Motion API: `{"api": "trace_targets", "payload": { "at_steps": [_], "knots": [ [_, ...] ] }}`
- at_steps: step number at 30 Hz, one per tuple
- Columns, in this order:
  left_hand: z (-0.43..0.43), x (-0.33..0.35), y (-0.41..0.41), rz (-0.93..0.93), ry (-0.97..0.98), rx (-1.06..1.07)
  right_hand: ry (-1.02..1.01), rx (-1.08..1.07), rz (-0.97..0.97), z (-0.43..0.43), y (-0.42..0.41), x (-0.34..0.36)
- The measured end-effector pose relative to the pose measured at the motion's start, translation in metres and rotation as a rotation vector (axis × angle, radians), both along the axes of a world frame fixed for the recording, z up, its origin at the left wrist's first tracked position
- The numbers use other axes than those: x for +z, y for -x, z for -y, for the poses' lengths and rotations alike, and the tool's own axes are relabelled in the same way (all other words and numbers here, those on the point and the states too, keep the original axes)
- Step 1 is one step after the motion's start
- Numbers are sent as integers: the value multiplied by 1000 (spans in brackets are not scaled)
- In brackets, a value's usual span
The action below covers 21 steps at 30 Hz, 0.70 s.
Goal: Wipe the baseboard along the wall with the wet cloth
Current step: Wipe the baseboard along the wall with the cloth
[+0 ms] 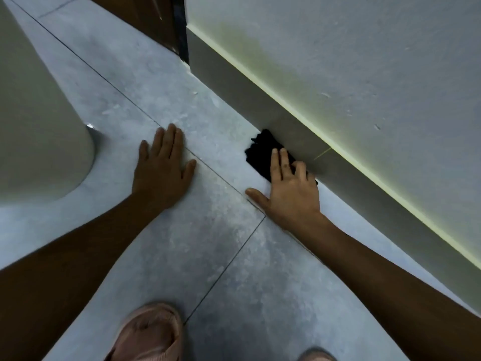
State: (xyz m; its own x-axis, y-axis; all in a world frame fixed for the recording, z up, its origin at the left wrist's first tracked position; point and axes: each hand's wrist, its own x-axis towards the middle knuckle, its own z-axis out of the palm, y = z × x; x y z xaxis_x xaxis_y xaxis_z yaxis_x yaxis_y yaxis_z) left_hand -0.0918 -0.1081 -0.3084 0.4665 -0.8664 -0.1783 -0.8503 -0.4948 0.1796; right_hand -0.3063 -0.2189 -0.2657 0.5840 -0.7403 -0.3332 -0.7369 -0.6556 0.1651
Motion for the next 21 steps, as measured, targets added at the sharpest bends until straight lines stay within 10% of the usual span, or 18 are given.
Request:
{"api": "trace_targets", "payload": {
  "at_steps": [8,21],
  "knots": [
    [3,-5,10,22,33,71,14,142,52,25,-115,-7],
    [7,5,-22,59,-63,70,-116,185,-93,20,-51,7]
  ]
}}
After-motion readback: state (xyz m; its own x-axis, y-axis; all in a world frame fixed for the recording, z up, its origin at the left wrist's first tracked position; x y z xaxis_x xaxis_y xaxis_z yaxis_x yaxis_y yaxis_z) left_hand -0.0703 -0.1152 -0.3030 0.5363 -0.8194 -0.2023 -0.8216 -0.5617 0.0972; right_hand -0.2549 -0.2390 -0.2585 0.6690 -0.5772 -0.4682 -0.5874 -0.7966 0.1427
